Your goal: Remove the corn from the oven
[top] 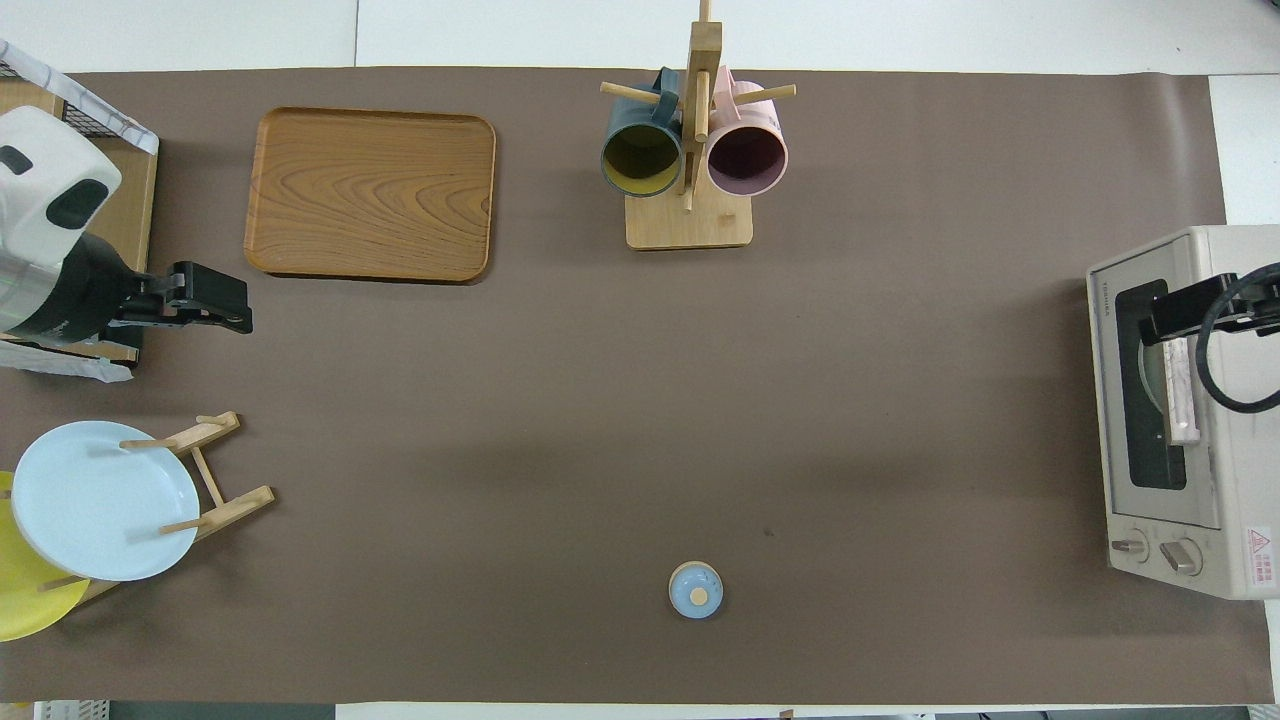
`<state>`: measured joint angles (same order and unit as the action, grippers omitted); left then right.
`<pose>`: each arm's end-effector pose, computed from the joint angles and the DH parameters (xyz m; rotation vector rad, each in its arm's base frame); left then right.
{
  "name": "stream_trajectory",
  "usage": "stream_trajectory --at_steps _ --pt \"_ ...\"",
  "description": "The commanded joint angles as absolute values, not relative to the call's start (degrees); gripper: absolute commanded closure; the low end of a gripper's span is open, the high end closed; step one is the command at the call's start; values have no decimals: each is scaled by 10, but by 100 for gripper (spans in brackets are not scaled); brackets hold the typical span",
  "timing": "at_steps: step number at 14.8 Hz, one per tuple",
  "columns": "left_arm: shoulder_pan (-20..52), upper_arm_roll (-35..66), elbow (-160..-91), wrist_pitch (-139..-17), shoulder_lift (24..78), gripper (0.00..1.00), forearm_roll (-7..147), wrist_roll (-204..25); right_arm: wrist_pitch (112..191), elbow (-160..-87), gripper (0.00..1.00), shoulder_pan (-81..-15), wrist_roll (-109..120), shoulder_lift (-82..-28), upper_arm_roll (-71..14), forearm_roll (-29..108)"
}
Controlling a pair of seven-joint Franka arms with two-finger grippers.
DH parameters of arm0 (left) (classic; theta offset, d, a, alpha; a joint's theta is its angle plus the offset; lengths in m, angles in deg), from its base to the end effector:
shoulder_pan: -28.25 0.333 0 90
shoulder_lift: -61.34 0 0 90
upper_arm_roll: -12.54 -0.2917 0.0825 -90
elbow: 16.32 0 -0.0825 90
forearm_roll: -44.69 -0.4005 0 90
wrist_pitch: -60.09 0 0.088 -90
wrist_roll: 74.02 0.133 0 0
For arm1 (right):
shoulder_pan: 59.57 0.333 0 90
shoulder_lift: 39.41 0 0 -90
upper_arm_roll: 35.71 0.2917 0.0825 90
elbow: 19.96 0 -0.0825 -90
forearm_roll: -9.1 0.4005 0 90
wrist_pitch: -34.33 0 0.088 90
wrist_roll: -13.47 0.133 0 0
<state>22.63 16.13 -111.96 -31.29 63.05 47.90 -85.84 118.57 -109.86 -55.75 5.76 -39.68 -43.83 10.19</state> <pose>0.5525 -0.0974 0.5453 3.0945 0.0746 -0.0831 0.5570 -0.0390 0.5643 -3.1072 -0.0939 0.1571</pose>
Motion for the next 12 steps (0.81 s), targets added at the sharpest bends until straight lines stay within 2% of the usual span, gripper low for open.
stream_trajectory --at_steps 1,12 --pt "232 164 -1129 -317 640 0 474 -857 1190 -1101 0 -565 70 -391 -436 114" --pt "232 164 -1129 -316 640 0 474 -857 1187 -1112 0 -576 64 -387 -439 114"
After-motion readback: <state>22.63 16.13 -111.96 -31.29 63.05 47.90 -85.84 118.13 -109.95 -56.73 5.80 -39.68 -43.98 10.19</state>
